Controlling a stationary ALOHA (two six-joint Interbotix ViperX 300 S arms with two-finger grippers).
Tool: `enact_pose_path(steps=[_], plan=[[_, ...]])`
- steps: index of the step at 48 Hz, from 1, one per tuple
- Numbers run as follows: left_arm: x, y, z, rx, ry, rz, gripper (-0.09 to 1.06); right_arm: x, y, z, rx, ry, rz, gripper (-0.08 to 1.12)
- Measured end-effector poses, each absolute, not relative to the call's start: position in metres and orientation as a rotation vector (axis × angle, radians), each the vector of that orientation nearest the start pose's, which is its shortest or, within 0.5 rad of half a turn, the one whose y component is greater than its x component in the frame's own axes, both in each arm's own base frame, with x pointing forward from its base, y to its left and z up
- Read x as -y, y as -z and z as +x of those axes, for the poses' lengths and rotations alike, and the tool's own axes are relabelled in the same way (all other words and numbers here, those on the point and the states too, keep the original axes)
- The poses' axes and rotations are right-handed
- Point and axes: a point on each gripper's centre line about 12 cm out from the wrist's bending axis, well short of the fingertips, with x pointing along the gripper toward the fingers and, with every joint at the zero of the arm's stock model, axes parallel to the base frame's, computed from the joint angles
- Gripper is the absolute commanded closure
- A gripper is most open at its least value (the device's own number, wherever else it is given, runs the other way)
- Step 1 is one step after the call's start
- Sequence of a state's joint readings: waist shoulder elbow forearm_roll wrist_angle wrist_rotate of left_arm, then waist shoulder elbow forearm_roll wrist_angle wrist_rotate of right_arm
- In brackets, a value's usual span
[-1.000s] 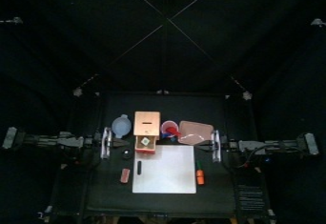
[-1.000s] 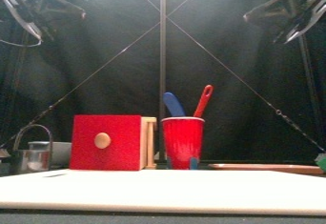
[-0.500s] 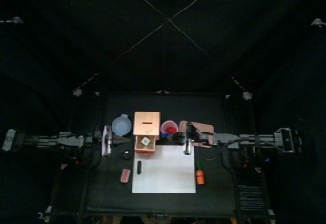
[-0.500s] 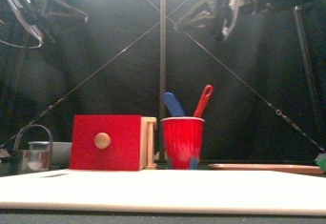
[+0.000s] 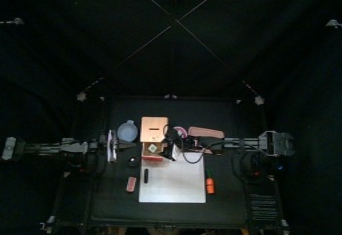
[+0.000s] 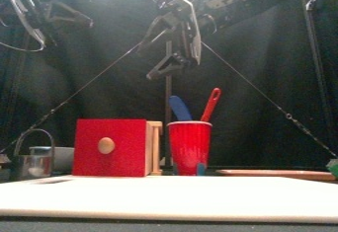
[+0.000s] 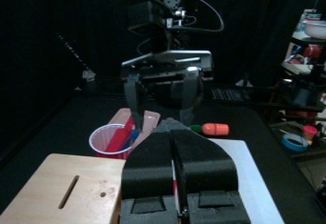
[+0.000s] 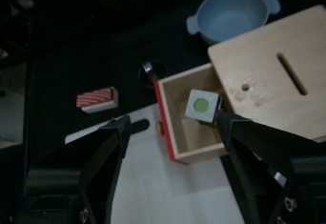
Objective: Place sushi on board then cut the sushi with the knife then place the pieces on the plate
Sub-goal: Place the sushi on the board
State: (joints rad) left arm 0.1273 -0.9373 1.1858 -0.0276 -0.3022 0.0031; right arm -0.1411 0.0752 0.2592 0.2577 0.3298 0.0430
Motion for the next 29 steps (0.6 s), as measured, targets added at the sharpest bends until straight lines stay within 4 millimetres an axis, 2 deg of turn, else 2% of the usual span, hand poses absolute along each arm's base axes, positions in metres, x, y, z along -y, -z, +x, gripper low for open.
enact_pose_path(steps=[9,21,29], plan=[[-0.029,-0.285,0.2,0.055,-0.147,-0.015,0.9,0.064,-0.256,0.473,-0.738,0.169,0.451,0.05],[-0.03,-0.286,0.199,0.061,-0.152,-0.009,0.9,0.082,-0.233,0.482,-0.897,0.291,0.517,0.05],[-0.046,-0.287,0.193,0.07,-0.237,0.01,0.9,0.085,-0.223,0.491,-0.907,0.363,0.529,0.05]])
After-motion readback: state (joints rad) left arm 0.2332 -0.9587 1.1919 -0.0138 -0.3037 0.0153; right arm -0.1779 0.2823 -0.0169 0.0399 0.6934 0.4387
